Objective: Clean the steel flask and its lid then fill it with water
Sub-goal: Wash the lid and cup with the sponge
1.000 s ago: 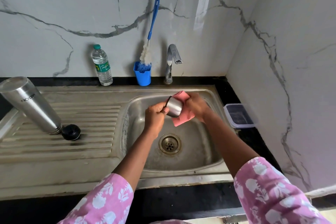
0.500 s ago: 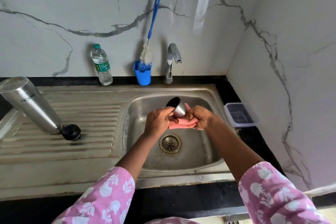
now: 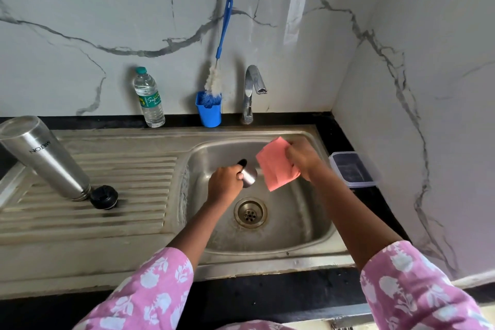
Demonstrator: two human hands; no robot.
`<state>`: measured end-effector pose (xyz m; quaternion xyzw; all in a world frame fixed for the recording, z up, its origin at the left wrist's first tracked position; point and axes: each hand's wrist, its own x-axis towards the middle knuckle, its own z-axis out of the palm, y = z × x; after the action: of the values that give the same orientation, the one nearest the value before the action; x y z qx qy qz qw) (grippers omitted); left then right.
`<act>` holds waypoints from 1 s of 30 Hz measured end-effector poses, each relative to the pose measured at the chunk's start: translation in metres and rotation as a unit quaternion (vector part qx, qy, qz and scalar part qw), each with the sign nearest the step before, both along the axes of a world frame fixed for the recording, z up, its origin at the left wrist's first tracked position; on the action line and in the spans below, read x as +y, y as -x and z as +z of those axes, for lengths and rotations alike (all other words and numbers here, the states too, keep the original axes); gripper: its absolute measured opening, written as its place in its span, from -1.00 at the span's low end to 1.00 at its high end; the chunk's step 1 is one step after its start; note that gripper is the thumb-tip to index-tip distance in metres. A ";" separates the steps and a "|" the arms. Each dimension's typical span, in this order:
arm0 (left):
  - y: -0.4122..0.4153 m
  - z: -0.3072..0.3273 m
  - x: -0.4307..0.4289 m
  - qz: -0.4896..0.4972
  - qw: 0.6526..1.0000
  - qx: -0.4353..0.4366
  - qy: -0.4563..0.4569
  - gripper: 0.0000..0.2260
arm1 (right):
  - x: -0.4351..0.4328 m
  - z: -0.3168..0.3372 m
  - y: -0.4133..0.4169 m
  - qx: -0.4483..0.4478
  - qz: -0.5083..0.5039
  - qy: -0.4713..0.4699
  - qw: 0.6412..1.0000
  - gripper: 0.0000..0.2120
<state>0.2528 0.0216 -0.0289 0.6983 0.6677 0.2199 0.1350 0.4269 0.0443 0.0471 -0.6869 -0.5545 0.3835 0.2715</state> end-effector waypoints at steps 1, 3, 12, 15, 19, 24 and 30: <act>-0.005 0.002 -0.001 0.008 0.999 -0.027 0.015 -0.67 | 0.000 0.001 0.005 -0.110 0.028 -0.035 0.993 -0.71; -0.014 0.009 0.001 0.008 0.996 -0.076 0.037 -0.79 | -0.006 -0.001 0.018 -0.262 0.076 -0.042 0.961 -0.72; -0.018 0.028 0.018 0.184 0.820 -0.507 0.191 -0.76 | -0.028 -0.027 0.035 -0.423 0.213 -0.304 0.826 -0.59; -0.022 0.036 0.015 0.193 0.754 -0.585 0.228 -0.71 | -0.029 -0.038 0.029 -0.457 0.262 -0.364 0.768 -0.53; -0.025 0.036 0.008 0.196 0.702 -0.629 0.269 -0.68 | -0.031 -0.047 0.019 -0.475 0.291 -0.414 0.720 -0.56; -0.030 0.035 0.009 0.174 0.723 -0.621 0.247 -0.69 | -0.029 -0.043 0.027 -0.379 0.190 -0.437 0.793 -0.63; -0.031 0.029 0.011 0.103 0.801 -0.564 0.170 -0.77 | -0.004 -0.005 0.016 -0.057 0.068 -0.050 0.995 -0.65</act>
<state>0.2841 0.0331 0.0003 0.3440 0.5679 0.4704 0.5813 0.4109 0.0407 0.0416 -0.6539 -0.6332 0.3330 0.2462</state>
